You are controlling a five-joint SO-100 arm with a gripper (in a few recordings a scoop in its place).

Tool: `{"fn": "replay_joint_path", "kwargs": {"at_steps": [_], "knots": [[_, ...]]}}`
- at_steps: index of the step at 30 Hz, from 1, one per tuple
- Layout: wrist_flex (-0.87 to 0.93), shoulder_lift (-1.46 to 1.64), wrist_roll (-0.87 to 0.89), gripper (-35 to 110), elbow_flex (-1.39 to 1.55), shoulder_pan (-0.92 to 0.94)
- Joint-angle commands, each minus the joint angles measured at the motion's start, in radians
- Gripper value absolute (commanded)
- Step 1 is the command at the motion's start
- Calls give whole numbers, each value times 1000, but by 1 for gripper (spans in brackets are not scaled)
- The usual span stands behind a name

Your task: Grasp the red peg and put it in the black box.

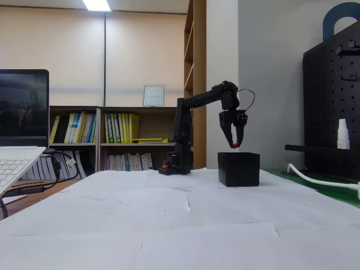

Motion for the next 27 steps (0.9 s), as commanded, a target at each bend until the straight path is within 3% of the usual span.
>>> {"fn": "replay_joint_path", "kwargs": {"at_steps": [1, 7, 11, 14, 27], "knots": [[-25, -2, 8, 0, -28, -2], [8, 3, -11, 6, -29, 5], [54, 21, -63, 25, -35, 18], [57, 5, -72, 30, -29, 29], [196, -259, -270, 28, 95, 117]]}}
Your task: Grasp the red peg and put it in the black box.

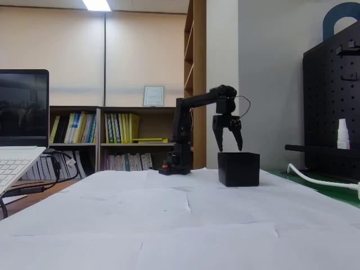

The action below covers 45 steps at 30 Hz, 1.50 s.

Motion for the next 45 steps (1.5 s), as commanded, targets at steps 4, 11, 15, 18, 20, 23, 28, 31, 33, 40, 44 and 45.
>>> {"fn": "replay_joint_path", "kwargs": {"at_steps": [4, 11, 15, 18, 20, 23, 28, 31, 33, 40, 44, 45], "knots": [[40, -199, -175, 26, 138, 58], [5, -434, -328, 0, 48, 261], [-46, -549, -356, 0, -77, 436], [-120, -650, -376, 0, -293, 569], [-166, -719, -423, 0, -463, 646], [-213, -861, -488, 0, -693, 699], [-241, -1210, -641, 0, -1106, 730], [-236, -1305, -598, 0, -1216, 730], [-241, -1374, -580, 0, -1328, 729], [-212, -1569, -597, 0, -1517, 721], [-308, -1612, -606, 0, -1649, 741], [-342, -1612, -606, 0, -1684, 741]]}}
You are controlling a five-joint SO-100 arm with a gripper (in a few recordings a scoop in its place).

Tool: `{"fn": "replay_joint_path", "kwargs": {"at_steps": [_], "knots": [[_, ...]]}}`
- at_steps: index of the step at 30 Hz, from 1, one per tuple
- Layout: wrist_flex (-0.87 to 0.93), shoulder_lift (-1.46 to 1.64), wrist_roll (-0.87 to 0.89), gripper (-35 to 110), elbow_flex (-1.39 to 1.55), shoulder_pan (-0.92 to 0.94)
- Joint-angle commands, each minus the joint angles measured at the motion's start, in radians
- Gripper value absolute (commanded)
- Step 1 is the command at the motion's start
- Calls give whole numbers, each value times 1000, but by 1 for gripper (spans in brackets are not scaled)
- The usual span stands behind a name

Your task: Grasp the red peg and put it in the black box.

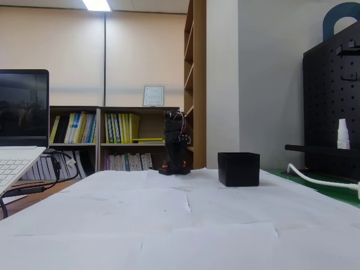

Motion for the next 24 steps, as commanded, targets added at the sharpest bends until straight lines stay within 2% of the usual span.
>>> {"fn": "replay_joint_path", "kwargs": {"at_steps": [1, 24], "knots": [[-38, -17, -21, 0, -107, 17], [0, -25, 14, 0, -117, 21]]}}
